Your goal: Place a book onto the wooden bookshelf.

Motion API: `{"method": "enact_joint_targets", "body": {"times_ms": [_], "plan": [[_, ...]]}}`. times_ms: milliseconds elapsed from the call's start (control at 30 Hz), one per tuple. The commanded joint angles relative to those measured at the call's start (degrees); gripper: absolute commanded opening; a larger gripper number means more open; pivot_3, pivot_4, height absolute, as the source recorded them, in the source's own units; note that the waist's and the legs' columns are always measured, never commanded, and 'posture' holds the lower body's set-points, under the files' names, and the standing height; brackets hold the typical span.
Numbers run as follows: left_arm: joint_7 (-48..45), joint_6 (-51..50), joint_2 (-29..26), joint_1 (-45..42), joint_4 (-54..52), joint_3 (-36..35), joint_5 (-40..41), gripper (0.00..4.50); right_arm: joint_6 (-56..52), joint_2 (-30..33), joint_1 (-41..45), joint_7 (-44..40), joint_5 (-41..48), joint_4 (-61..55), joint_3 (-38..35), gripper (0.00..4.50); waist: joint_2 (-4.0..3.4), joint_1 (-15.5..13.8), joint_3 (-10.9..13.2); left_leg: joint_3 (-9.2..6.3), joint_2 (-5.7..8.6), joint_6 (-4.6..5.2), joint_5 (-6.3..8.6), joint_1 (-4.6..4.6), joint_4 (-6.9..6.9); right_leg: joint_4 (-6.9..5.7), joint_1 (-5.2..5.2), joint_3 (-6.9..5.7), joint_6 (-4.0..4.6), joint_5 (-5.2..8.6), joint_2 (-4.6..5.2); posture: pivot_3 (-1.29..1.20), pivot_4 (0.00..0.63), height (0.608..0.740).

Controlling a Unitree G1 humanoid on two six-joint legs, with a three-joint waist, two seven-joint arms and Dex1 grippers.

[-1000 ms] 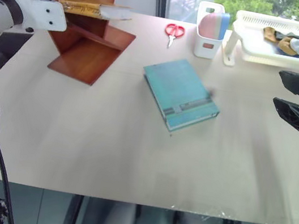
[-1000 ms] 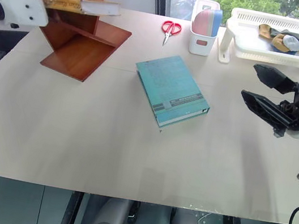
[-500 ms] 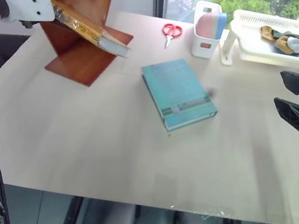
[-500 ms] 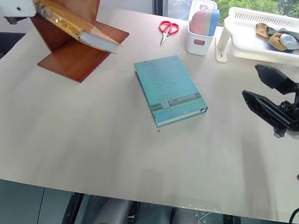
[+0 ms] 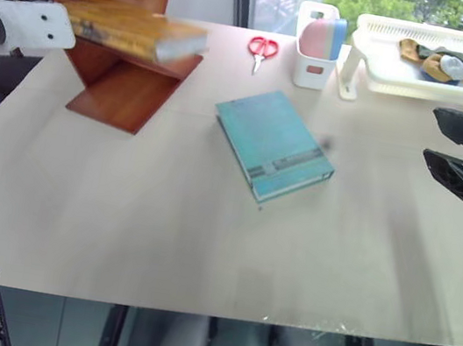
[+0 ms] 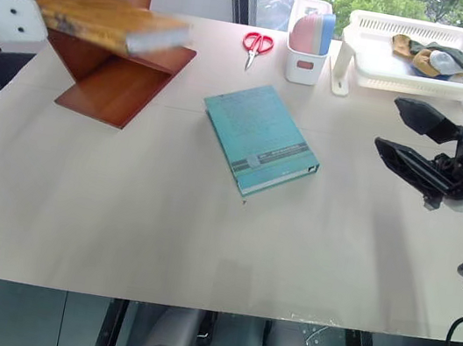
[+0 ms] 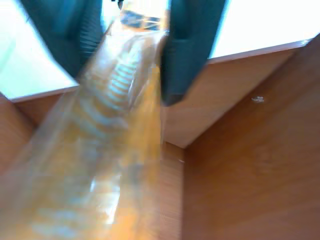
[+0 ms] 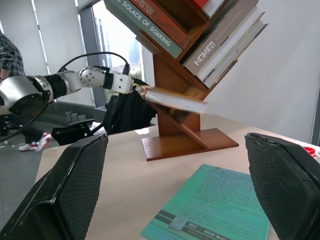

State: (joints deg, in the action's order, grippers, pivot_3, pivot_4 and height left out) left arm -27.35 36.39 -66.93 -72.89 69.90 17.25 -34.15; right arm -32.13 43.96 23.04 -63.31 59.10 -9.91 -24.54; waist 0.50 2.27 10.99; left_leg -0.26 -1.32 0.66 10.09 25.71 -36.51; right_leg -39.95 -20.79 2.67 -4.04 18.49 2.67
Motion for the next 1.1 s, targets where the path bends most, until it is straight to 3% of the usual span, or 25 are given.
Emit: {"method": "enact_joint_targets", "body": {"times_ms": [33,333,700,767,900,967,1000,1100], "plan": [[-1.4,-1.6,-1.2,0.7,0.9,0.2,-0.3,0.46,0.9,0.0,0.6,-0.1,0.2,-0.8,-1.1,4.50,0.00,0.0,0.0,-0.01,0.00,0.00,0.00,0.00,0.00,0.00,0.00,0.00,0.00,0.00,0.00,0.00,0.150,0.740],[2.7,-4.4,-2.5,-0.3,1.9,1.5,-2.8,0.46,1.0,-0.2,-0.1,0.5,0.2,-1.8,-1.5,4.50,0.00,0.2,0.0,0.02,-0.01,0.00,0.00,0.00,0.01,0.00,-0.02,0.02,0.00,0.00,-0.01,0.00,0.150,0.740],[0.8,-5.0,-4.5,-1.4,2.6,0.9,-2.7,0.46,1.3,-0.4,-0.8,1.1,0.1,-2.4,-1.7,4.50,0.02,0.2,0.0,0.16,-0.02,0.01,0.01,0.12,0.05,0.01,-0.24,0.18,0.00,0.00,-0.02,0.00,0.150,0.740],[0.3,-5.3,-4.6,-1.5,2.7,0.8,-2.5,1.47,1.5,-0.5,-0.7,1.1,-0.1,-2.3,-1.5,4.50,0.02,0.3,0.0,0.17,-0.02,0.01,0.01,0.12,0.05,0.00,-0.26,0.19,0.00,0.00,-0.02,0.00,0.150,0.740],[1.6,-6.3,-4.9,-2.0,2.4,1.9,-4.2,3.03,1.5,-0.5,-0.5,1.2,-0.1,-2.3,-1.3,4.50,0.06,0.1,0.0,0.19,-0.02,0.01,0.01,0.13,0.06,-0.05,-0.32,0.22,0.00,0.00,-0.03,0.00,0.150,0.740],[1.5,-7.0,-4.8,-2.3,2.6,2.3,-4.8,4.12,1.4,-0.5,-0.6,1.3,0.0,-2.4,-1.4,4.50,0.10,0.0,0.0,0.16,-0.02,0.01,0.01,0.21,0.05,-0.05,-0.35,0.19,0.00,0.00,-0.03,0.00,0.150,0.740],[1.5,-7.3,-4.8,-2.3,2.7,2.4,-5.1,4.43,1.4,-0.5,-0.7,1.4,0.0,-2.4,-1.4,4.50,0.12,0.0,0.1,0.15,-0.02,0.01,0.01,0.25,0.04,-0.04,-0.37,0.18,0.00,0.00,-0.03,0.00,0.150,0.740],[1.9,-7.7,-5.0,-2.4,2.8,2.7,-5.3,4.43,1.4,-0.5,-1.0,1.6,0.0,-2.7,-1.5,4.50,0.15,-0.1,0.1,0.15,-0.01,0.01,0.01,0.29,0.04,-0.03,-0.39,0.17,0.00,0.00,-0.02,0.00,0.150,0.740]]}}
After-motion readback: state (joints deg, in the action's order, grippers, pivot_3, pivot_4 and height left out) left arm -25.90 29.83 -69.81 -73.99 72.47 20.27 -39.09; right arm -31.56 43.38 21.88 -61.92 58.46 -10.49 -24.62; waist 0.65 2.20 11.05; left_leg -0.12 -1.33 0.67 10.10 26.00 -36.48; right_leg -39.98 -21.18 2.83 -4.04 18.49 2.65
